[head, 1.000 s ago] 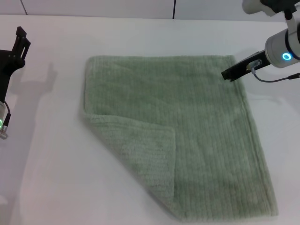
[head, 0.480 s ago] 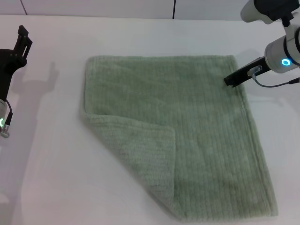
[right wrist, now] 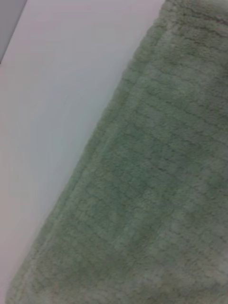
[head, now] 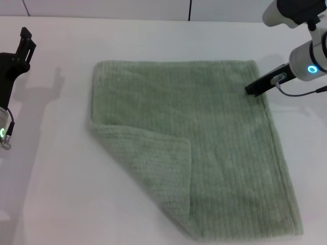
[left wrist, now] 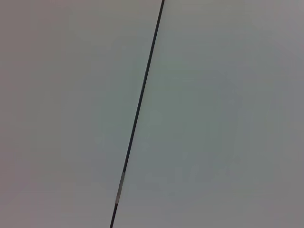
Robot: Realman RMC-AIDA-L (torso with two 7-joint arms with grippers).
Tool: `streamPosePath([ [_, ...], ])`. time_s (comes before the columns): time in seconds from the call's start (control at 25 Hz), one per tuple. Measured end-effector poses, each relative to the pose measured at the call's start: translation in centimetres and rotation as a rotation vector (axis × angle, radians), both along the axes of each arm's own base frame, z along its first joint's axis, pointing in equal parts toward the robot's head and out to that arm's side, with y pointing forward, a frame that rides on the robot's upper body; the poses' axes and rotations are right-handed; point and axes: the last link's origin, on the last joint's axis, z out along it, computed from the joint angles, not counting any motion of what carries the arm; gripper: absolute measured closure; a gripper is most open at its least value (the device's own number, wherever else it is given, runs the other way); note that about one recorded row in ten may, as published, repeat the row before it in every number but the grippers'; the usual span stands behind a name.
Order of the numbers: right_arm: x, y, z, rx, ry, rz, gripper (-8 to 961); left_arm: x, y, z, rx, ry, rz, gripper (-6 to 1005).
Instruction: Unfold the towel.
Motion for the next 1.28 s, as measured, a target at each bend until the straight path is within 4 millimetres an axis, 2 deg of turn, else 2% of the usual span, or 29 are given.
streamPosePath([
  [1.08, 0.36, 0.00, -0.15, -0.011, -0.014, -0.011, 948, 0.10, -0.01, -0.01, -0.001, 0.001, -0.007, 202],
  [1.28, 0.38, -0.02, -0.17, -0.013, -0.014, -0.011, 947, 0.89, 0.30, -0.83, -0.077, 0.025, -0.065, 202],
])
